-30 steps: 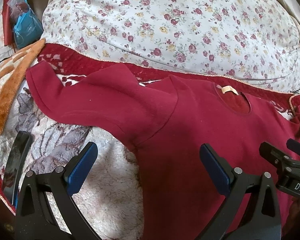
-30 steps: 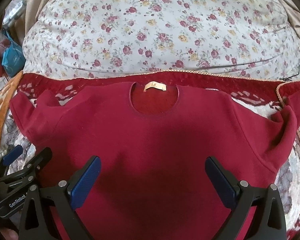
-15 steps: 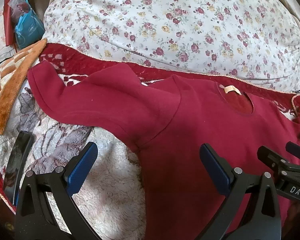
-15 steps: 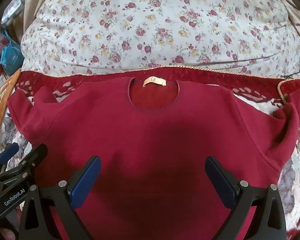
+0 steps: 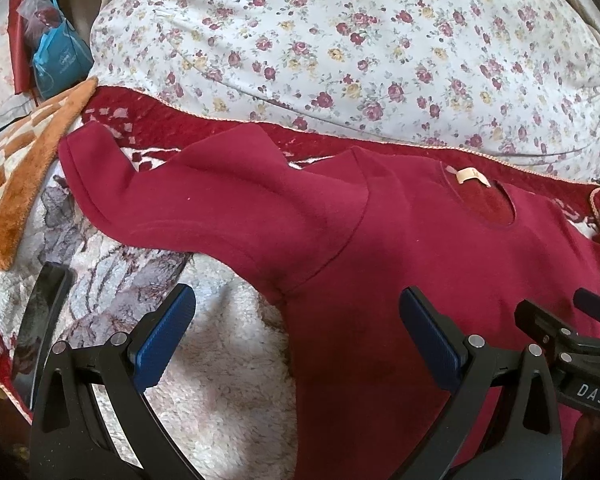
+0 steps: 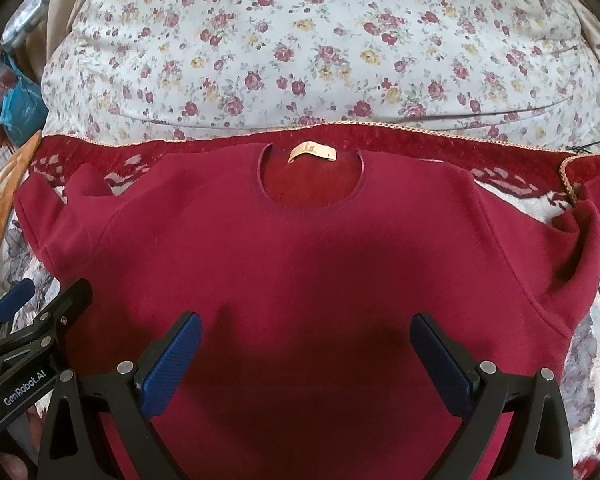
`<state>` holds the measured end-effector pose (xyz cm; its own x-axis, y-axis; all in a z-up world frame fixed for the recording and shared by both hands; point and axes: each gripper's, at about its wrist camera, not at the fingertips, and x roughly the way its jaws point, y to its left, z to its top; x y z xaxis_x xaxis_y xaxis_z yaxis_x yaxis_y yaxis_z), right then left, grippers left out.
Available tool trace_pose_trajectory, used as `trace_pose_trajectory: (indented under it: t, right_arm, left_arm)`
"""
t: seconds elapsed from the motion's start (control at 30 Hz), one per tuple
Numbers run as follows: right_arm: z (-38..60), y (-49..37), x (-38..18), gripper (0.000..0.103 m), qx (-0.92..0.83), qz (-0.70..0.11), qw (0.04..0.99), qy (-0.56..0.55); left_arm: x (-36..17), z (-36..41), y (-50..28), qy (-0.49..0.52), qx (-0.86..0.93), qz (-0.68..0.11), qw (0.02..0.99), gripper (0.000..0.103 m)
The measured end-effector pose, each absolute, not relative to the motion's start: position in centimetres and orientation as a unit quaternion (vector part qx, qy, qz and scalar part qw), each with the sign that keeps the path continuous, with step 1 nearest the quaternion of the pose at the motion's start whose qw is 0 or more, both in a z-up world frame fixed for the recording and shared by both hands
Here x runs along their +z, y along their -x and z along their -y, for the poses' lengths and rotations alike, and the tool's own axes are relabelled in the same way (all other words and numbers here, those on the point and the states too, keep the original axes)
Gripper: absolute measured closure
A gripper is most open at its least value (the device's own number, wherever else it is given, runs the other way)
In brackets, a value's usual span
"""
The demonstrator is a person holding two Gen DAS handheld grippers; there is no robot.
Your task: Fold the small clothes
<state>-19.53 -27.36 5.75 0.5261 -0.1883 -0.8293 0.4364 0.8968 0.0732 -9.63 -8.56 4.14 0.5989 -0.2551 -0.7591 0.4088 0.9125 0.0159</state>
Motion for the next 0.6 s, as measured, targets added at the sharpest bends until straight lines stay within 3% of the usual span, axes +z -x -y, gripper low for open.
trace_pose_trajectory:
  t: [0.6]
  right_arm:
    - [26.97,19.23,5.56,0.0,-0.174,-0.461,0.859,-0.139]
  left_arm:
    - [3.75,8.25,9.09,-0.063,-0.197,-0.459,0.864,0.001]
